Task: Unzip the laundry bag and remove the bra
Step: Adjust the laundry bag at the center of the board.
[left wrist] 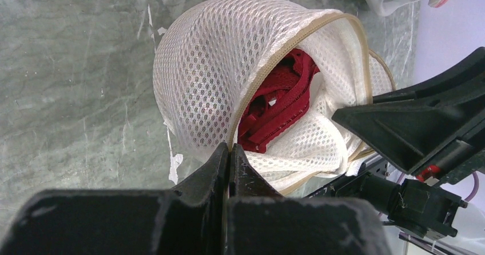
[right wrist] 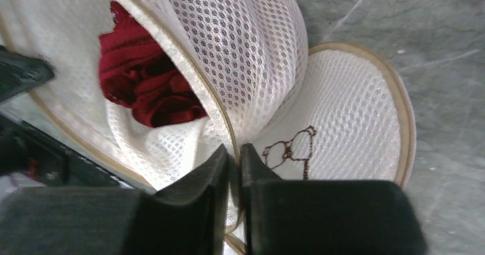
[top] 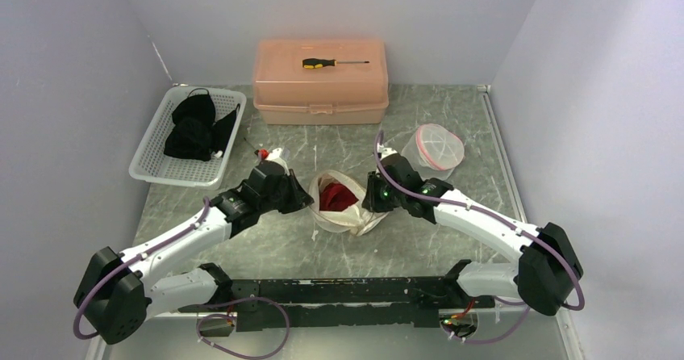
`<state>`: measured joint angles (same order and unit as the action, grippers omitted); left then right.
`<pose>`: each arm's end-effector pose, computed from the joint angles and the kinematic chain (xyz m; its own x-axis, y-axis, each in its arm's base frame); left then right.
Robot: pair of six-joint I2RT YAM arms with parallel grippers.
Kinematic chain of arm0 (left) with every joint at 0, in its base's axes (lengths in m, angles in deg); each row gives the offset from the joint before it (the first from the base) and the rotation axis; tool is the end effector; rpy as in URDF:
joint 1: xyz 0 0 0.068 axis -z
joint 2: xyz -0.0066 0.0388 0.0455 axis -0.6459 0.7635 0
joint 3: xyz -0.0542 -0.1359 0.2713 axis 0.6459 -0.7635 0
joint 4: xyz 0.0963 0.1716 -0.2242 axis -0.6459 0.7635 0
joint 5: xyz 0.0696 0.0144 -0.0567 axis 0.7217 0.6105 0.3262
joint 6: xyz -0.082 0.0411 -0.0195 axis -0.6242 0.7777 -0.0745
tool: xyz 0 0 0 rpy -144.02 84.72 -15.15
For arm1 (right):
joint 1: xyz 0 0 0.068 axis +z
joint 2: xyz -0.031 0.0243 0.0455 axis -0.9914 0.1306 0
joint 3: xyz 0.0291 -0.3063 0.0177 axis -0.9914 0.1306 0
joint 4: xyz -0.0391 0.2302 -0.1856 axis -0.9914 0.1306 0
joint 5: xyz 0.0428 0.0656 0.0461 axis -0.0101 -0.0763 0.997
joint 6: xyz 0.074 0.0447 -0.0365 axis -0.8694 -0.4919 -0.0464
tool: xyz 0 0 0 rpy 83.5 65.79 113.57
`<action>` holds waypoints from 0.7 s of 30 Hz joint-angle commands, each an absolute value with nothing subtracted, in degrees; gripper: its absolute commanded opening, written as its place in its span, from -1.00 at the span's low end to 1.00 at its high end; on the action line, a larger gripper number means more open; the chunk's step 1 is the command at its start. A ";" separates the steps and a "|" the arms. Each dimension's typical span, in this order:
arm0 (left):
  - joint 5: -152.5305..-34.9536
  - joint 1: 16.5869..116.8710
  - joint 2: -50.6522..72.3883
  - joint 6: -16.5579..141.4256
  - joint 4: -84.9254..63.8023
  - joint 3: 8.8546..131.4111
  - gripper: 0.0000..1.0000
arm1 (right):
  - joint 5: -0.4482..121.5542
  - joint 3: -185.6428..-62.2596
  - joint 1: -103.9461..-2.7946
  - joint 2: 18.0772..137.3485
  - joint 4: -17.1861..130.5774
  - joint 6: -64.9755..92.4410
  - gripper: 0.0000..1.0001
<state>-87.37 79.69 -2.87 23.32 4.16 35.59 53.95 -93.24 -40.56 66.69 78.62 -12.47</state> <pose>0.2209 -0.1855 0.2225 -0.7993 -0.3437 -0.4929 0.0586 0.7718 -0.6331 0.2274 0.2063 0.2124 -0.8301 -0.0134 -0.5575 -0.2683 0.8860 0.3783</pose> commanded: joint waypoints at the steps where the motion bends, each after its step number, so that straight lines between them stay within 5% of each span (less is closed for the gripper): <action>1: -87.67 79.98 -4.21 23.65 3.70 36.08 -0.90 | 55.67 -94.37 -40.70 66.12 74.92 -12.12 -0.93; 3: -85.80 79.95 -5.21 24.24 6.61 36.99 -0.66 | 54.88 -95.13 -40.67 65.67 76.05 -10.89 -1.00; 7: -80.96 79.47 -8.46 26.92 12.68 40.09 0.28 | 54.09 -96.52 -40.72 65.10 78.58 -7.44 -1.00; 10: -82.17 77.97 -8.42 31.04 14.88 43.90 0.61 | 54.67 -96.93 -40.72 65.14 79.58 -5.63 -1.00; 21: -99.31 74.68 11.74 51.83 26.05 63.01 0.53 | 56.85 -96.87 -40.67 65.53 80.24 -3.61 -1.00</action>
<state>-91.85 74.75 6.29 43.29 19.68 58.58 55.63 -94.56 -40.56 66.59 80.04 -5.32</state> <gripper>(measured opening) 0.786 0.019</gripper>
